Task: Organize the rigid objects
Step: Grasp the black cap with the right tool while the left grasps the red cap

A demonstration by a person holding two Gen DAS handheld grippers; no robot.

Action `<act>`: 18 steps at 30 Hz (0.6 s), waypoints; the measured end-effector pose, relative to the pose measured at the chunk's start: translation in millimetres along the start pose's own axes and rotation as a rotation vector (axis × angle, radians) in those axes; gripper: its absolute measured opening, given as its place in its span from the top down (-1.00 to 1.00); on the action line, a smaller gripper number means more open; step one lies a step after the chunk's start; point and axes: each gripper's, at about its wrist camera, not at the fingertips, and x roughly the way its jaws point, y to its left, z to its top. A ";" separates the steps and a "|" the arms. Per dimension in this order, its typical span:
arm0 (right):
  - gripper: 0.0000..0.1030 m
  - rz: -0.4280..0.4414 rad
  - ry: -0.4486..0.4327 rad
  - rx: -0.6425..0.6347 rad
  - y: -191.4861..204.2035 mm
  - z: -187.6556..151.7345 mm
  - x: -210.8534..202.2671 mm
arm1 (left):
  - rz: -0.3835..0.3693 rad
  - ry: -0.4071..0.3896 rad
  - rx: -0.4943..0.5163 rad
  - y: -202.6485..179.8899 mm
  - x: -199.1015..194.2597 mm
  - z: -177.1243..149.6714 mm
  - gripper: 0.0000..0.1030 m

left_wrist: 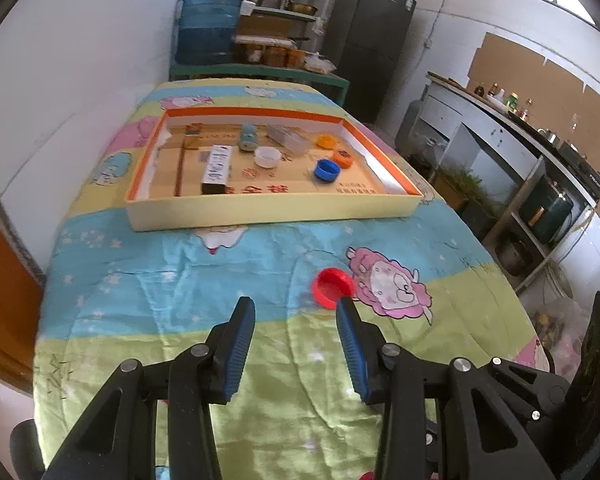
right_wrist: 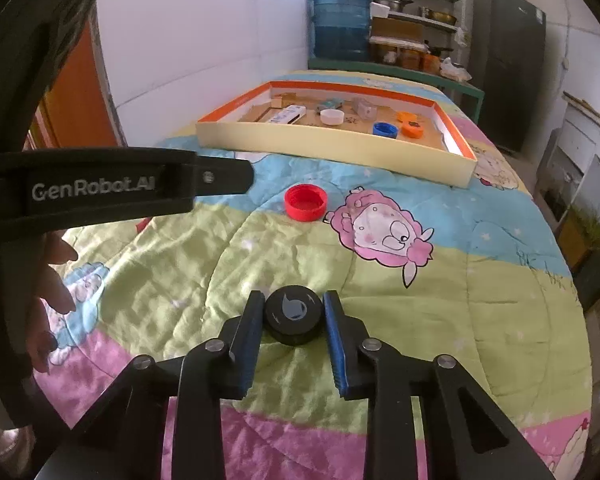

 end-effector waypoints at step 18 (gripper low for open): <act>0.41 -0.102 -0.048 0.156 -61.7 -5.2 -25.2 | 0.019 0.107 0.145 -35.9 60.1 13.9 0.18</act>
